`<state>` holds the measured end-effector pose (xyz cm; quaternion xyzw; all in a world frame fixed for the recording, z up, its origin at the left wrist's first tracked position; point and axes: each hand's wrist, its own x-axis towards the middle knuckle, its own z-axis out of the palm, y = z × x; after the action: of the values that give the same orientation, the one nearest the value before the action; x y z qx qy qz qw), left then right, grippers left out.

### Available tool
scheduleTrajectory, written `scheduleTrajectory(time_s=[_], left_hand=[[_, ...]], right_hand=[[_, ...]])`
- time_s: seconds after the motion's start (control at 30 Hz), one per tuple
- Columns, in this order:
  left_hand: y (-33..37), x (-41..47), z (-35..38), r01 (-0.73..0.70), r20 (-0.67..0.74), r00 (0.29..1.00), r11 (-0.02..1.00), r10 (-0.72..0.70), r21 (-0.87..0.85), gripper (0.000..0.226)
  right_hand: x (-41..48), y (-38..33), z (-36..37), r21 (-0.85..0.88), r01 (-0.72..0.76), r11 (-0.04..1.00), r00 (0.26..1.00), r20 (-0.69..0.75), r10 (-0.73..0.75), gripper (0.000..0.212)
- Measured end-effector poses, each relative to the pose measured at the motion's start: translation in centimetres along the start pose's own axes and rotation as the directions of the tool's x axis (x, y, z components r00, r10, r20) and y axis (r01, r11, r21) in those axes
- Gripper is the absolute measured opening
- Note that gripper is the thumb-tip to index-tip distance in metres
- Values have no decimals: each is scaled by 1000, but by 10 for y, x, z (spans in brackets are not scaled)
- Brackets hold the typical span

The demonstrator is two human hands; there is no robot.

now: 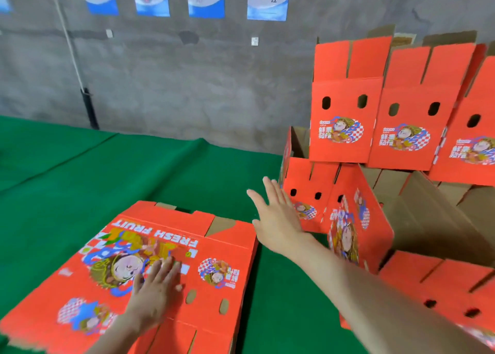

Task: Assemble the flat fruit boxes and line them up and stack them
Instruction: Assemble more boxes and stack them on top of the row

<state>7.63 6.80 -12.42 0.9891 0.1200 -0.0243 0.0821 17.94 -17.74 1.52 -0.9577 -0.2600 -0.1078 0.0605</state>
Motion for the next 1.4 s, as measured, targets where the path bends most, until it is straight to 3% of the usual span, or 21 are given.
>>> scheduleTrajectory(time_s=[0.07, 0.2, 0.27, 0.37, 0.47, 0.53, 0.63, 0.7, 0.77, 0.83, 0.9, 1.0, 1.1, 1.3, 1.4], left_hand=[[7, -20, 23, 25, -64, 998, 999, -27, -27, 119], [34, -50, 35, 13, -145, 989, 983, -41, -184, 84], [44, -61, 35, 58, -148, 985, 971, -94, -231, 74], [50, -75, 38, 14, -246, 963, 933, -109, -359, 65], [51, -84, 47, -46, -145, 989, 963, 7, -265, 62], [53, -86, 48, -75, -77, 995, 972, 60, -221, 58], [55, -88, 37, -67, -120, 992, 954, 33, -293, 54], [57, -90, 29, -80, -210, 978, 944, 12, -321, 50], [61, -95, 18, -122, -311, 950, 920, 0, -373, 48], [66, -100, 2, -166, -387, 922, 885, -17, -434, 54], [69, -104, -14, -217, -451, 892, 853, -24, -475, 53], [71, -105, -33, -310, -577, 813, 780, -79, -544, 35], [72, -104, -47, -305, -640, 744, 755, -191, -581, 30], [90, -99, -76, -268, -624, 711, 695, -324, -667, 47], [110, -103, -93, -370, -574, 740, 502, -350, -782, 41]], right_hand=[[-20, -17, 32, 90, -22, 996, 991, 133, 10, 67], [-57, -29, 80, 166, -179, 970, 925, 364, 109, 65], [-76, -28, 92, 177, -274, 945, 887, 425, 178, 64], [-101, -24, 104, 246, -451, 858, 838, 447, 312, 69], [-115, -22, 108, 380, -640, 668, 736, 554, 389, 76], [-116, -26, 105, 523, -702, 483, 710, 562, 424, 65], [-108, -30, 92, 722, -679, 133, 632, 483, 606, 37], [-102, -33, 77, 800, -600, 4, 607, 452, 653, 9], [-96, -31, 60, 834, -550, -54, 593, 435, 678, 26], [-92, -31, 41, 857, -513, -48, 614, 405, 677, 26], [-94, -31, 19, 895, -444, 30, 672, 311, 672, 21], [-111, -24, -10, 898, -307, 315, 712, -3, 702, 24], [-149, -5, -37, 832, -177, 525, 680, -282, 676, 28], [-231, 53, -67, 753, -82, 653, 569, -503, 651, 41], [-267, 84, -76, 810, -27, 586, 534, -484, 693, 39]])
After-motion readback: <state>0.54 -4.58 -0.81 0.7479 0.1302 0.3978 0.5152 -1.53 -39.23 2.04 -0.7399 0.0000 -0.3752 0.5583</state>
